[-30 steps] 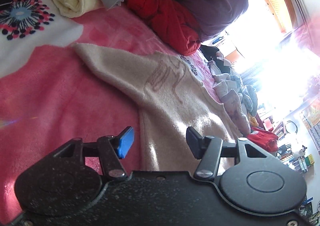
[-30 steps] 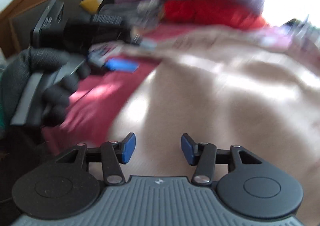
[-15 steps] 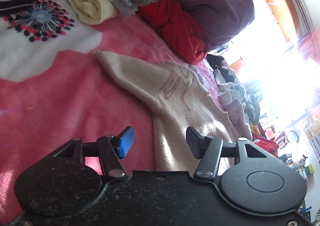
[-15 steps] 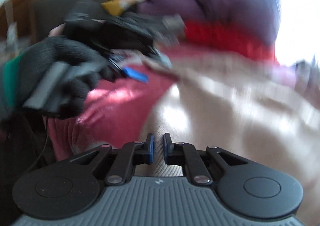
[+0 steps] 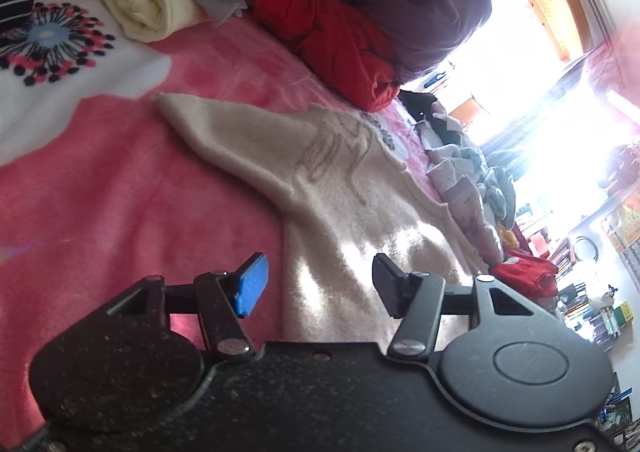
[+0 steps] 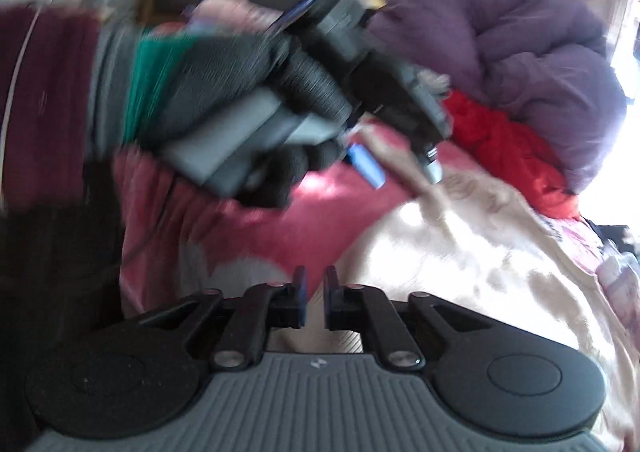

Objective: Fold clothes
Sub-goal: 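Grasp the sweater's edge with the right gripper near the left tool, then pull the held sweater edge with the right gripper, then open it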

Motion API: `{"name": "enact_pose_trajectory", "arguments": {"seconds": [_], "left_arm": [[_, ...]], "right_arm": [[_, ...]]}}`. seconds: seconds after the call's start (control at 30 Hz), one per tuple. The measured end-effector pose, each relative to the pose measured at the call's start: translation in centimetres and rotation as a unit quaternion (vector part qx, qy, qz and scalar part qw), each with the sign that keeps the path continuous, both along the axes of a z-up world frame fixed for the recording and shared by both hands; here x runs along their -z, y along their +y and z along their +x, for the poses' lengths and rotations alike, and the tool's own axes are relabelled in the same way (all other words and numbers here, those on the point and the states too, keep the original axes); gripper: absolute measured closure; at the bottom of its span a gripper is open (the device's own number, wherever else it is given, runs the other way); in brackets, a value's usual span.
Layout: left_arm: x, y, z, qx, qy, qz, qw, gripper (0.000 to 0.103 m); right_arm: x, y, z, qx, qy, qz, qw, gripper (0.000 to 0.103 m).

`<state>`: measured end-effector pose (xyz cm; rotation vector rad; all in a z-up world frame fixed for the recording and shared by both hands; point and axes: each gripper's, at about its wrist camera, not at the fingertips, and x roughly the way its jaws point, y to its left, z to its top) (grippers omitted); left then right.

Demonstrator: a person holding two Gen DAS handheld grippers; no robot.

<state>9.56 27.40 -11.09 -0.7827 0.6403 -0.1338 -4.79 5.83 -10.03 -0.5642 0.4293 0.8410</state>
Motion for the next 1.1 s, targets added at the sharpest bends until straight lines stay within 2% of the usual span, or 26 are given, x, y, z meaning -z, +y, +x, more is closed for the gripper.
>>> {"name": "enact_pose_trajectory", "arguments": {"seconds": [0.03, 0.07, 0.1, 0.17, 0.27, 0.33, 0.37, 0.4, 0.47, 0.57, 0.63, 0.73, 0.83, 0.87, 0.9, 0.93, 1.03, 1.1], "left_arm": [[-0.1, 0.0, 0.1, -0.001, -0.001, 0.0, 1.0, 0.047], [-0.2, -0.1, 0.2, -0.002, -0.002, 0.0, 1.0, 0.047], [-0.2, -0.1, 0.2, -0.001, -0.002, 0.001, 1.0, 0.047], [-0.2, 0.0, 0.4, -0.001, -0.002, 0.0, 1.0, 0.047], [0.0, 0.1, 0.6, 0.0, 0.0, -0.002, 1.0, 0.047], [0.1, 0.3, 0.7, 0.001, 0.002, -0.003, 1.0, 0.047], [0.2, 0.4, 0.8, 0.001, 0.003, -0.003, 1.0, 0.047], [0.3, 0.6, 0.9, 0.001, 0.005, -0.004, 1.0, 0.047], [0.4, 0.7, 1.1, 0.005, 0.01, -0.004, 0.9999, 0.047], [0.6, 0.8, 1.9, 0.009, 0.011, 0.005, 0.9999, 0.047], [1.0, 0.8, 2.7, 0.009, 0.015, 0.002, 0.9998, 0.047], [1.9, 0.5, 4.1, 0.011, 0.028, 0.0, 0.9995, 0.047], [2.4, -0.3, 5.3, 0.003, 0.03, 0.016, 0.9994, 0.048], [2.5, -0.5, 5.7, -0.003, 0.028, 0.031, 0.9991, 0.053], [2.5, -0.8, 6.2, -0.009, 0.026, 0.061, 0.9977, 0.08], [2.3, -1.1, 6.7, -0.012, 0.025, 0.09, 0.9955, 0.094], [1.4, -0.8, 7.1, -0.044, -0.004, 0.112, 0.9927, 0.094], [1.6, -1.0, 7.4, -0.044, 0.001, 0.132, 0.9903, 0.094]], "right_arm": [[-0.3, 0.0, 0.4, 0.012, -0.006, 0.008, 1.0, 0.071], [-0.4, 0.1, 1.2, 0.026, -0.007, 0.015, 1.0, 0.053], [-0.3, 0.1, 2.3, 0.043, 0.008, 0.024, 0.999, 0.044], [0.4, 0.1, 5.0, 0.08, 0.046, 0.042, 0.995, 0.046], [1.5, 1.1, 8.0, 0.11, 0.074, 0.053, 0.99, 0.048], [2.5, 2.3, 9.5, 0.106, 0.099, 0.035, 0.989, 0.061], [3.2, 2.9, 10.2, 0.104, 0.11, 0.021, 0.988, 0.084], [3.7, 3.1, 10.6, 0.099, 0.118, 0.017, 0.988, 0.089], [3.3, 3.6, 9.6, 0.079, 0.078, 0.008, 0.994, 0.09], [3.6, 4.6, 6.7, 0.028, -0.016, -0.043, 0.999, 0.093], [5.5, 4.9, 7.3, 0.024, 0.012, -0.083, 0.996, 0.093], [4.6, 4.3, 7.9, 0.025, 0.032, -0.05, 0.998, 0.093], [5.0, 4.3, 7.8, 0.019, 0.032, -0.054, 0.998, 0.092], [5.2, 4.2, 7.8, 0.016, 0.031, -0.055, 0.998, 0.092], [5.1, 4.1, 7.8, 0.017, 0.032, -0.054, 0.998, 0.092], [5.1, 4.0, 7.8, 0.017, 0.033, -0.053, 0.998, 0.092], [5.0, 4.0, 7.7, 0.014, 0.033, -0.054, 0.998, 0.092], [4.9, 4.1, 7.6, 0.011, 0.034, -0.058, 0.998, 0.092]]}}
